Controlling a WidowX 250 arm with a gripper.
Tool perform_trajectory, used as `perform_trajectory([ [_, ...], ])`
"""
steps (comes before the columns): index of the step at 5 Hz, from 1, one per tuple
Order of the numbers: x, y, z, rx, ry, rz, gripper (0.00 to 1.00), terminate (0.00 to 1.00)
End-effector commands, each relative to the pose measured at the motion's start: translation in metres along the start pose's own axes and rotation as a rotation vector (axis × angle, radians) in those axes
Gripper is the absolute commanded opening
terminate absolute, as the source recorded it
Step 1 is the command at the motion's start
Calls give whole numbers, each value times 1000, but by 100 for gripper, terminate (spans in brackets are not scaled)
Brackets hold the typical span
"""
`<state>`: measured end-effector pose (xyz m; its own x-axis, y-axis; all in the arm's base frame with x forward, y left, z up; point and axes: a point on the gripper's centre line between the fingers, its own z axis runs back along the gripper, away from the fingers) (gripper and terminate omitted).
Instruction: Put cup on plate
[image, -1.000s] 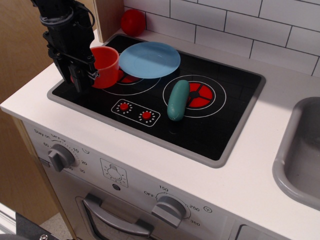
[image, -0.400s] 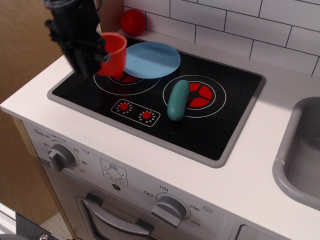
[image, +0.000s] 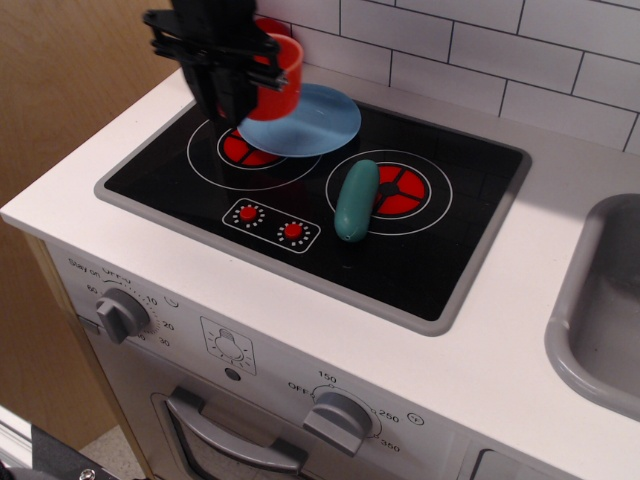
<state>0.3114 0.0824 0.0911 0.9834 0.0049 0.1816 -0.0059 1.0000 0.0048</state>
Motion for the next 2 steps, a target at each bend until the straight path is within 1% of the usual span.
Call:
perform_trajectory([
  [1,35,-7,0,26,-47,38,0,0],
  [2,39,-9,-4,32,-58,42,0,0],
])
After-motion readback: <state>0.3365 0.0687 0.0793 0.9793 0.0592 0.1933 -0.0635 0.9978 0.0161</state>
